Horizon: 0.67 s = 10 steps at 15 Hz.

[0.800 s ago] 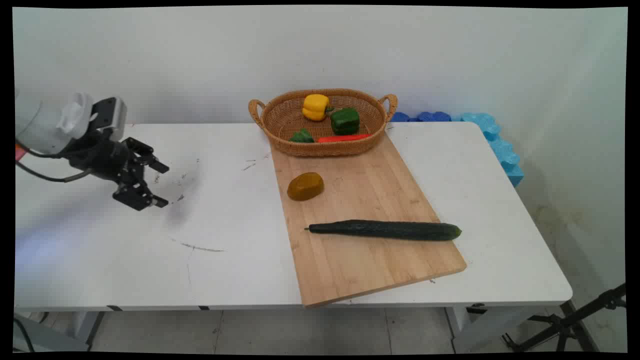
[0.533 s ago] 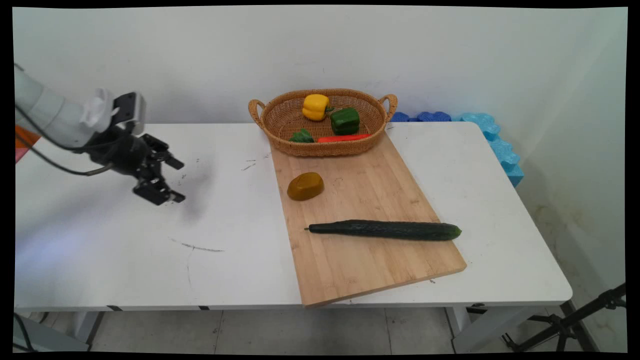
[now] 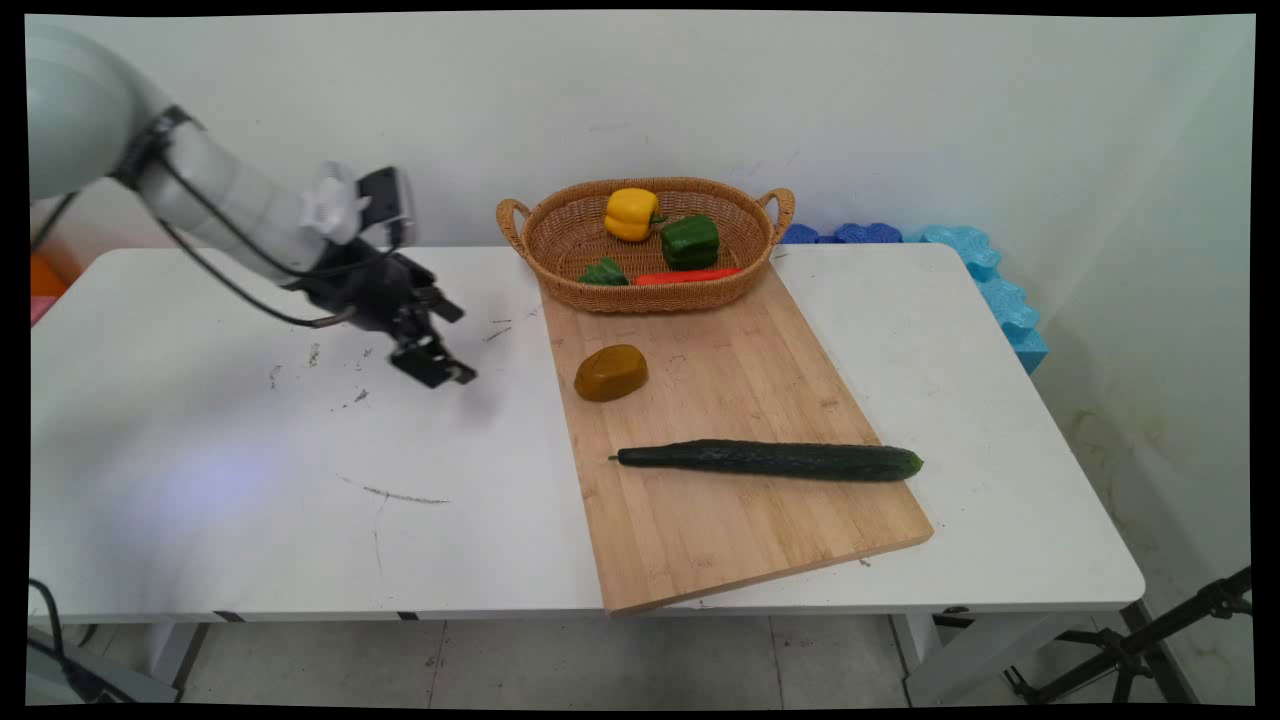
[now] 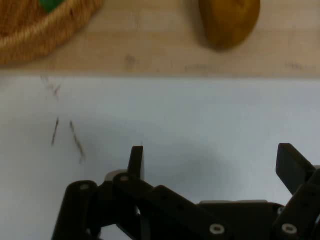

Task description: Pick up the potato from the cutting board

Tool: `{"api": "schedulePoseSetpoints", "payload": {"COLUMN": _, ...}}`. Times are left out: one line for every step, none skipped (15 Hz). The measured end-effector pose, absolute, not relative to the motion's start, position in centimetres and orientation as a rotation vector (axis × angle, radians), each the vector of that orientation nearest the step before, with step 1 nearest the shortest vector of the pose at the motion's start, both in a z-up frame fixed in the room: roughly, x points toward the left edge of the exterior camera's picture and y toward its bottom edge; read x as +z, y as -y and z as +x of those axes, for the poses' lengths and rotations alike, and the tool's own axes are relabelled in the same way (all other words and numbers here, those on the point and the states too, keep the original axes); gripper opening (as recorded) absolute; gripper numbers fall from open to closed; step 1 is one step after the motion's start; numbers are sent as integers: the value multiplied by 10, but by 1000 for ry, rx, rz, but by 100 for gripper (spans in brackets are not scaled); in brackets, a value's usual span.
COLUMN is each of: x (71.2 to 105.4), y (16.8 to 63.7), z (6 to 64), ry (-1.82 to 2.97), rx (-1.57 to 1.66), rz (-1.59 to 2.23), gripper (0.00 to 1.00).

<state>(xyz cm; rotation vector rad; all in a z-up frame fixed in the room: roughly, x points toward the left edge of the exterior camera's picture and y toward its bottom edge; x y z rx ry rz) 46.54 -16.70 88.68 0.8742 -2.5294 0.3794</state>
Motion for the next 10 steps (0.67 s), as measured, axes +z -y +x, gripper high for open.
{"api": "schedulePoseSetpoints", "payload": {"x": 884, "y": 175, "z": 454, "ry": 2519, "rx": 379, "rz": 883, "gripper": 100}}
{"api": "schedulePoseSetpoints", "payload": {"x": 882, "y": 182, "z": 445, "ry": 2510, "rx": 379, "rz": 890, "gripper": 100}}
{"api": "schedulePoseSetpoints", "payload": {"x": 879, "y": 189, "z": 433, "ry": 2502, "rx": 377, "rz": 895, "gripper": 100}}
{"api": "schedulePoseSetpoints", "payload": {"x": 875, "y": 196, "z": 422, "ry": 2494, "rx": 377, "rz": 900, "gripper": 100}}
{"api": "schedulePoseSetpoints", "payload": {"x": 871, "y": 203, "z": 412, "ry": 2488, "rx": 378, "rz": 905, "gripper": 100}}
{"api": "schedulePoseSetpoints", "payload": {"x": 867, "y": 209, "z": 403, "ry": 2483, "rx": 378, "rz": 909, "gripper": 100}}
{"api": "schedulePoseSetpoints", "payload": {"x": 863, "y": 215, "z": 394, "ry": 2480, "rx": 378, "rz": 913, "gripper": 100}}
{"api": "schedulePoseSetpoints", "payload": {"x": 859, "y": 220, "z": 386, "ry": 2478, "rx": 379, "rz": 916, "gripper": 100}}
{"api": "schedulePoseSetpoints", "payload": {"x": 854, "y": 225, "z": 377, "ry": 2478, "rx": 380, "rz": 917, "gripper": 100}}
{"api": "schedulePoseSetpoints", "payload": {"x": 849, "y": 230, "z": 370, "ry": 2480, "rx": 382, "rz": 919, "gripper": 100}}
